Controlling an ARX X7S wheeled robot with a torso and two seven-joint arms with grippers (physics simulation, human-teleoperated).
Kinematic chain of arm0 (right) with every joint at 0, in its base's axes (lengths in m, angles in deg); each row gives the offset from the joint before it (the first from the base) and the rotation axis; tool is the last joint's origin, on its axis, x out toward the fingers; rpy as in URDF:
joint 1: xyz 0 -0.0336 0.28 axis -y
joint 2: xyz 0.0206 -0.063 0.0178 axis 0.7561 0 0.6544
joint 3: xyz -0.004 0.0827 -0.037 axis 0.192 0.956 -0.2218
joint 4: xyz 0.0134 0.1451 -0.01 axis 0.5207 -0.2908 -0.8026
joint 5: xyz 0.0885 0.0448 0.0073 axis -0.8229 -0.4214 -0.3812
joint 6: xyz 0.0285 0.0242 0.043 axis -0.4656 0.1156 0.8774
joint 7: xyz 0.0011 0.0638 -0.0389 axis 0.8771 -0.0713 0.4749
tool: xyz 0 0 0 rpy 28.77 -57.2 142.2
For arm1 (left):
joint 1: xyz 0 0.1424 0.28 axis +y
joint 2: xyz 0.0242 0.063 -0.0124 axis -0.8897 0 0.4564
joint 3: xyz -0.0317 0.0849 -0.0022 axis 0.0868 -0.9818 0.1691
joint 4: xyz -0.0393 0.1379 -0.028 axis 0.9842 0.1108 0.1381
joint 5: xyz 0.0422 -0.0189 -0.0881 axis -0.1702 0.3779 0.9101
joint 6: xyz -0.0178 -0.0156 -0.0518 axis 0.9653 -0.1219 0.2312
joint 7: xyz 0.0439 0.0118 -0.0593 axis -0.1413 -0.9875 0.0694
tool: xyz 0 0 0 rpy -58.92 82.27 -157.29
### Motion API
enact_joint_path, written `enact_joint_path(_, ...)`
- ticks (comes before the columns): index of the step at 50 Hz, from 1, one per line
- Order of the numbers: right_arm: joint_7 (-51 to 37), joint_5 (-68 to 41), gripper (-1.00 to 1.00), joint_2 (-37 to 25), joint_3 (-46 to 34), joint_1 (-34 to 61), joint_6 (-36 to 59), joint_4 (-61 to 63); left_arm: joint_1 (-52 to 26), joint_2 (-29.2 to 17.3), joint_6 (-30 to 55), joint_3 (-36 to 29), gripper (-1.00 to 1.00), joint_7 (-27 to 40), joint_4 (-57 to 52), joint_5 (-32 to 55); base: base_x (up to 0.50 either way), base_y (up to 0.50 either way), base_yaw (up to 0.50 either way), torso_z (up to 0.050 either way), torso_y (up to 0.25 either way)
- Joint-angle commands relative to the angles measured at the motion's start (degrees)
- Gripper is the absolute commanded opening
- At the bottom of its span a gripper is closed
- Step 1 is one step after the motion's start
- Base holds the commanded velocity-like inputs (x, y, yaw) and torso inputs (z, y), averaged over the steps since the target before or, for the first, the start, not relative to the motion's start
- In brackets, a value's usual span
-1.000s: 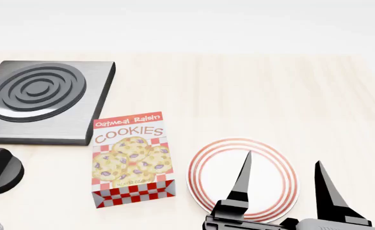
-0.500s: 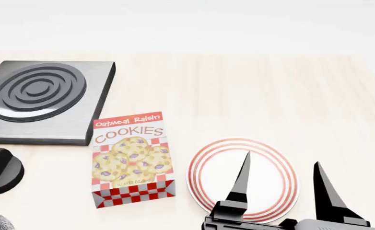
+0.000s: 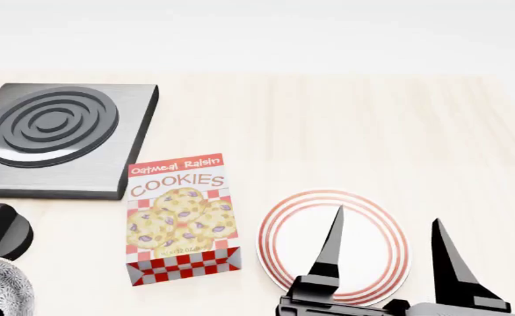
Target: Pick the akita bowl from table center and place it on the plate.
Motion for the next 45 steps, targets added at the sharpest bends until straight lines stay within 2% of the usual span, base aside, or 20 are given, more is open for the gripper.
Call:
enact_joint_path(1,0.2,0.2,1.00,0.1,0.9,-0.1,-0.1,1.0,-0.2,-1.1,-4.8,-2.2,-1.00,-6.8,-5.3,-4.4,0.00,0.00,0.00,0.000,0.000)
enact_joint_path(2,0.2,0.2,1.00,0.1,0.8,-0.2,-0.1,0.9,-0.2,-1.5,-6.1,-3.0,-1.00,-8.9,-6.2,-5.5,0.00,0.00,0.00,0.000,0.000)
enact_joint_path(12,0.3,-0.1,1.00,0.0,0.7,-0.2,-0.4,0.6,-4.0,-0.6,-14.0,-10.7,-1.00,-13.6,-6.4,-19.3,0.00,0.00,0.00,0.000,0.000)
enact_joint_path(17,0.4,0.0,1.00,-0.2,0.8,-0.1,-0.6,0.3,-7.7,-0.7,-15.4,-14.7,-1.00,-16.9,-7.4,-22.0,0.00,0.00,0.00,0.000,0.000)
enact_joint_path(23,0.6,-0.5,1.00,-0.8,1.5,-0.1,-0.7,-0.1,-9.3,-0.1,-21.1,-17.2,-1.00,-21.6,-5.5,-24.7,0.00,0.00,0.00,0.000,0.000)
enact_joint_path(29,0.8,-0.9,1.00,-1.2,1.5,0.1,-0.6,0.1,-10.5,-1.8,-23.1,-20.7,-1.00,-26.7,-4.9,-27.1,0.00,0.00,0.00,0.000,0.000)
enact_joint_path(32,1.7,-1.3,1.00,-1.8,1.1,0.3,-0.3,0.1,-10.3,-2.6,-24.2,-21.5,-1.00,-31.7,-4.8,-22.4,0.00,0.00,0.00,0.000,0.000)
enact_joint_path(36,2.5,-2.4,1.00,-3.0,1.0,0.8,0.8,0.7,-10.3,-3.5,-25.4,-22.7,-1.00,-35.5,-3.0,-21.7,0.00,0.00,0.00,0.000,0.000)
enact_joint_path(45,3.8,-3.2,1.00,-5.7,-0.6,1.9,4.8,2.5,-9.6,-5.1,-25.6,-23.6,-1.00,-39.9,-2.3,-18.3,0.00,0.00,0.00,0.000,0.000)
